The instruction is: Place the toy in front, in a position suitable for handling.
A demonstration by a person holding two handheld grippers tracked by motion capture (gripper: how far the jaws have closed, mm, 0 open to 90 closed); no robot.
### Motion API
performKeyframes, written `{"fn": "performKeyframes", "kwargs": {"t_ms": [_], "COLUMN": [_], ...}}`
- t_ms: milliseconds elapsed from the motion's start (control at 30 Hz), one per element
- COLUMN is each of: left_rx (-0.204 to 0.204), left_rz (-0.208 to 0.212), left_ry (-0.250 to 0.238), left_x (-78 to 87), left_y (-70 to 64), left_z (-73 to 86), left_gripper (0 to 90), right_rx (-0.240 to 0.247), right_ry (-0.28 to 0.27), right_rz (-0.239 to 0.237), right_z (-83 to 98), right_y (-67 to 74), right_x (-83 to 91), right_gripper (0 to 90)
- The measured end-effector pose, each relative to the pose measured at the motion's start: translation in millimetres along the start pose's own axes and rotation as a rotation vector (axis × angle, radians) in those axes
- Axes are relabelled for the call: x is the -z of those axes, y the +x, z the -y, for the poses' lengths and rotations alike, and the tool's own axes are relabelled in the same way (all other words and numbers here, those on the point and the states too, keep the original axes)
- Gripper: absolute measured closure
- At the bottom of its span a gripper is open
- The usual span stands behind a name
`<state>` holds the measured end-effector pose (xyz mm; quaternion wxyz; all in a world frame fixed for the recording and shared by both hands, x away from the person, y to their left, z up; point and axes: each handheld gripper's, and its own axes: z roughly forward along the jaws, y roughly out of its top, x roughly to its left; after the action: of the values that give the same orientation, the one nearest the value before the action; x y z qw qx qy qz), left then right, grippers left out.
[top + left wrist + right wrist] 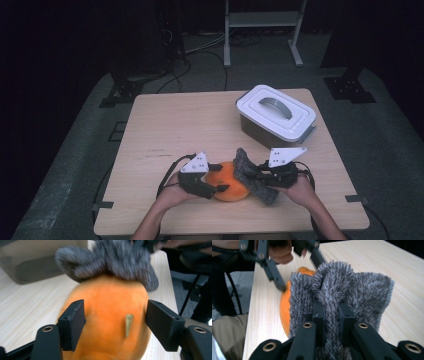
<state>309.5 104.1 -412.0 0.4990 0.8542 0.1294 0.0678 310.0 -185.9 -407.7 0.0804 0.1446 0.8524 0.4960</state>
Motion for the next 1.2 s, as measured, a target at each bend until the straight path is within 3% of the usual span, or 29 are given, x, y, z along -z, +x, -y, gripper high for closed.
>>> {"fn": "performKeyframes", "kwargs": {"t_ms": [200, 367, 567, 667, 867, 1033, 1133, 1200], "left_rx": [0.024, 0.021, 0.029, 0.026, 0.015, 0.014, 0.029, 0.036], "left_rz": [0.012, 0.041, 0.033, 0.032, 0.063, 0.079, 0.051, 0.054], "left_ry": [0.012, 0.028, 0.001, 0.014, 0.046, 0.034, 0.009, 0.027], "left_x": [-3.5, -5.7, -3.4, -4.5, -7.3, -3.9, -2.6, -5.9], "left_y": [2.0, 0.7, 1.4, 1.2, -1.4, 0.1, 1.2, 1.2], "left_z": [3.8, 4.8, 2.8, 3.3, 5.3, 3.5, 1.8, 3.7], "left_gripper": [26.2, 26.7, 26.6, 28.3, 29.8, 29.4, 24.7, 23.1], "right_rx": [-0.003, -0.006, -0.009, -0.009, -0.003, -0.008, -0.012, -0.006], "right_ry": [0.006, 0.017, 0.020, 0.024, 0.011, 0.010, 0.031, 0.042], "right_rz": [-0.021, -0.036, -0.044, -0.053, -0.059, -0.062, -0.094, -0.130], "right_z": [1.7, 3.9, 4.8, 4.9, -0.1, 0.4, 2.8, 4.7], "right_y": [0.4, 0.2, 0.8, 1.3, 2.7, 2.7, 3.2, 5.4], "right_x": [-0.7, -1.2, -2.2, -2.5, 1.7, 0.9, -1.2, -2.9], "right_gripper": [78.4, 78.3, 78.3, 78.3, 78.3, 78.3, 78.3, 78.3]}}
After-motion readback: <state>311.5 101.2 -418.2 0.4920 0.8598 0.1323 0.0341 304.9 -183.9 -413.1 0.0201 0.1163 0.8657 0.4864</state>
